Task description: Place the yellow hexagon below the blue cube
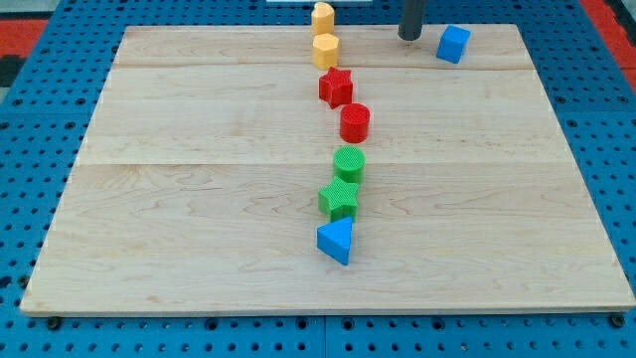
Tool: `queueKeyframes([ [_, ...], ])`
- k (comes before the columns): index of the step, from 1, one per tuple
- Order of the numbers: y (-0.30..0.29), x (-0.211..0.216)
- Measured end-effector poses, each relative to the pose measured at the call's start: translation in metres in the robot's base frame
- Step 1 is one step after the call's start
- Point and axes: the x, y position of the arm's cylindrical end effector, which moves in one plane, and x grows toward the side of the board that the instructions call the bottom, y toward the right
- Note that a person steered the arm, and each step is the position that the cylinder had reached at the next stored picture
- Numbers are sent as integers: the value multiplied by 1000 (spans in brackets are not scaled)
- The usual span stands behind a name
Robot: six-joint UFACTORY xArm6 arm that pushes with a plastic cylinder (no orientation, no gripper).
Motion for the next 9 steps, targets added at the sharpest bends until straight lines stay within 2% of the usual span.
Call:
queueKeyframes([
  [7, 3, 7],
  [9, -11, 7],
])
